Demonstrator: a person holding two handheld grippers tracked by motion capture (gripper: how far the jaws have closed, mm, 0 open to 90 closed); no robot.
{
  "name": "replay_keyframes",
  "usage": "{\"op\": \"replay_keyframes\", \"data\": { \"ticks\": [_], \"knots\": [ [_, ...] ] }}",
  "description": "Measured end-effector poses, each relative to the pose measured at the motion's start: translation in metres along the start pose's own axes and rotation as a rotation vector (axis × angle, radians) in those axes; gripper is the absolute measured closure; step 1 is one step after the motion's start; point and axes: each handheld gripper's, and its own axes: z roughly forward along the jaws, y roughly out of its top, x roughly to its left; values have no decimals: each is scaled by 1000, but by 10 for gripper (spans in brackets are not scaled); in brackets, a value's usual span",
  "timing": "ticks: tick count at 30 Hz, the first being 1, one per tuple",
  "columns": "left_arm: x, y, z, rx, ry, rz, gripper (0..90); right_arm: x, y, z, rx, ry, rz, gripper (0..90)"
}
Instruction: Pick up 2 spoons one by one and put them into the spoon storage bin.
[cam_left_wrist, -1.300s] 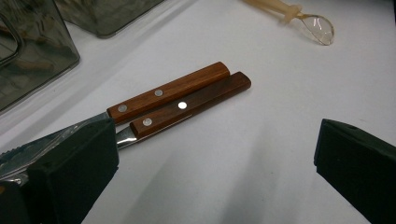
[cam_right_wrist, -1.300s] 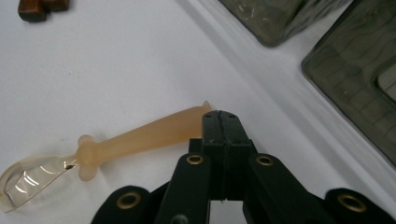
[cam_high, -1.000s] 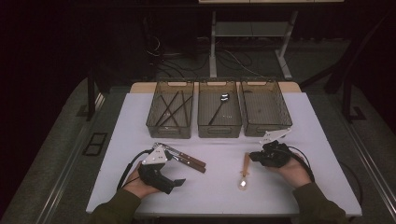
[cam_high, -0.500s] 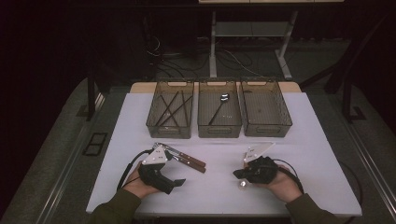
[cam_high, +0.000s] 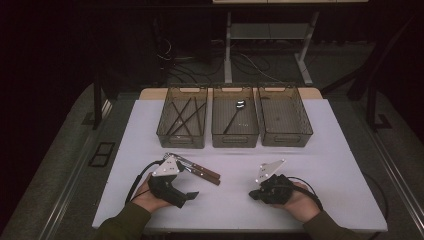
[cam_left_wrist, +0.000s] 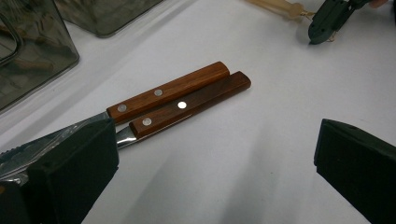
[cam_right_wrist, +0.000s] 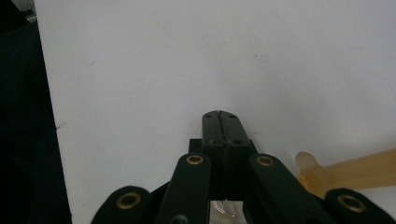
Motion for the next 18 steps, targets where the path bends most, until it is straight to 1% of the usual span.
{"op": "replay_keyframes", "data": {
  "ticks": [1,3,4,5,6,7,8,9,11,12,15,16,18],
  "knots": [
    [0,0,0,0,0,-1,0,1,-1,-1,0,8,13,898],
    [0,0,0,0,0,-1,0,1,-3,-3,2,6,13,898],
    [0,0,0,0,0,0,0,0,-4,-4,7,-4,2,898],
    [0,0,0,1,0,-2,0,1,-5,-5,7,3,13,898],
    [0,0,0,0,0,-2,0,1,-6,-5,9,-2,13,898],
    [0,0,0,1,0,-2,0,0,-7,-6,14,-9,1,898],
    [0,0,0,1,-1,-2,0,0,-9,-7,13,-12,2,898],
    [0,0,0,2,-1,-2,0,1,-10,-8,14,-6,13,898],
    [0,0,0,2,-1,-3,0,-1,-13,-11,22,-23,0,898],
    [0,0,1,1,-1,-3,0,0,-14,-12,21,-19,16,898],
    [0,0,1,2,-1,-2,0,-2,-19,-16,23,-27,26,898],
    [0,0,1,3,-1,-2,0,-4,-20,-17,29,-42,12,898],
    [0,0,1,3,0,-2,0,-5,-24,-20,33,-50,21,898]
  ]
}}
